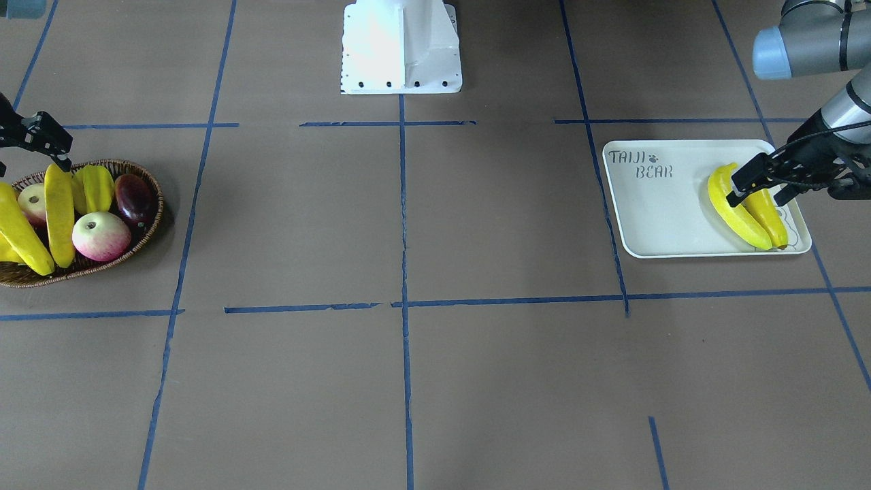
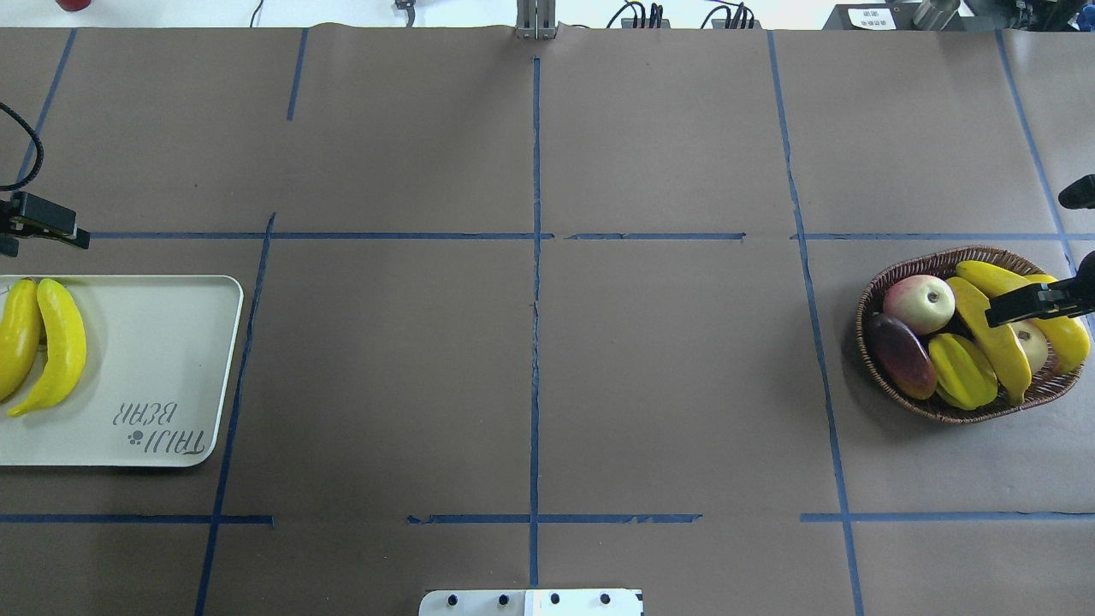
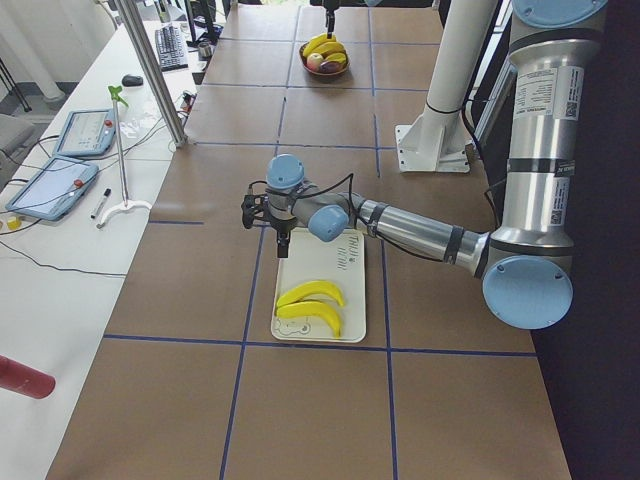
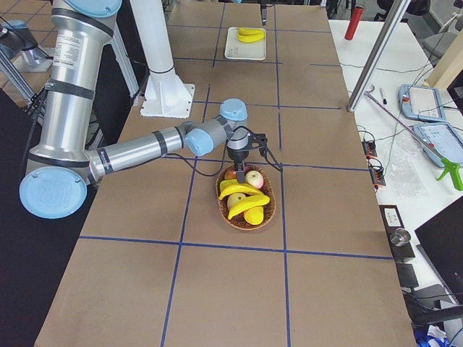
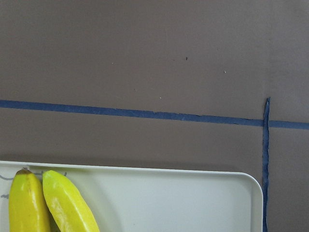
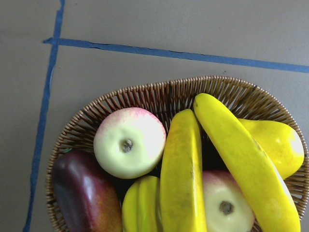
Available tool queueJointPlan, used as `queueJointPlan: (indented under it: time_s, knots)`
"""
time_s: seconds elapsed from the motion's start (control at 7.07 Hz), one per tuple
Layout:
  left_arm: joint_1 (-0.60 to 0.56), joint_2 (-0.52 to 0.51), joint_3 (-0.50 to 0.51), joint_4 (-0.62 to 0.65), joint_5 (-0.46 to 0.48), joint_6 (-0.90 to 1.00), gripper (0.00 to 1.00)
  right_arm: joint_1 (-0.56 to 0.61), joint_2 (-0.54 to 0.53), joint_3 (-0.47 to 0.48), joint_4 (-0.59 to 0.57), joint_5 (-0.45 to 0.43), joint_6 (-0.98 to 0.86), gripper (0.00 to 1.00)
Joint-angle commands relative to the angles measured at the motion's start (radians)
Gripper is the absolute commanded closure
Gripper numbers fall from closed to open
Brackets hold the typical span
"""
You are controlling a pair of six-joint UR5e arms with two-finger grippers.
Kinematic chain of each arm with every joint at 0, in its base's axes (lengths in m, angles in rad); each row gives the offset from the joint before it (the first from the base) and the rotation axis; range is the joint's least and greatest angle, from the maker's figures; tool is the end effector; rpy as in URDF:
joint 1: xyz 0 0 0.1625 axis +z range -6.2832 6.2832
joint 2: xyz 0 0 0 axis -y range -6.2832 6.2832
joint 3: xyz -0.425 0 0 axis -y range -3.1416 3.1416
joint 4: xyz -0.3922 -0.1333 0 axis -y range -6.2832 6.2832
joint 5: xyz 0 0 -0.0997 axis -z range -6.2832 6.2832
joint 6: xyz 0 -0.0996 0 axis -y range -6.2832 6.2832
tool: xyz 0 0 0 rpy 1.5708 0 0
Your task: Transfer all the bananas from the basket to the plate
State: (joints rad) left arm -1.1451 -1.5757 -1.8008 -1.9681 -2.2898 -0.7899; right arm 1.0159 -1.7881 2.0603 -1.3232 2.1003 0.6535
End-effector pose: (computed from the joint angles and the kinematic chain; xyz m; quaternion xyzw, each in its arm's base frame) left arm 0.1482 -0.4908 0.4978 0.0479 0.4407 -0.0536 0.8948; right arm -0.1483 -0.3968 0.4971 0.0605 -0.3490 -0.0212 0.9349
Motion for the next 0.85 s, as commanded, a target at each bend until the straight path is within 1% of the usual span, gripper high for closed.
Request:
queueJointPlan:
  time_s: [0.0,0.14,0.28,0.42,0.57,0.71]
  knots:
    - [0.001,-0.003,0.0,0.0,0.0,0.0,0.0,-0.005,-0.01,-0.031,0.009,0.0,0.003,0.0]
    - [0.002,-0.003,0.0,0.0,0.0,0.0,0.0,-0.051,-0.005,-0.048,0.01,-0.012,0.006,0.0]
    - [0.002,-0.003,0.0,0.0,-0.002,0.0,0.0,-0.065,-0.007,-0.04,0.01,-0.019,0.003,0.0]
    - [0.002,-0.003,0.0,0.0,-0.002,0.0,0.0,-0.11,-0.01,-0.04,0.009,-0.049,0.002,0.01]
    - [0.002,-0.003,0.0,0.0,-0.002,0.0,0.0,-0.135,-0.017,-0.04,0.003,-0.11,-0.014,0.01]
    - [0.002,-0.003,0.0,0.0,-0.002,0.0,0.0,-0.137,-0.033,-0.04,0.001,-0.126,-0.065,0.05]
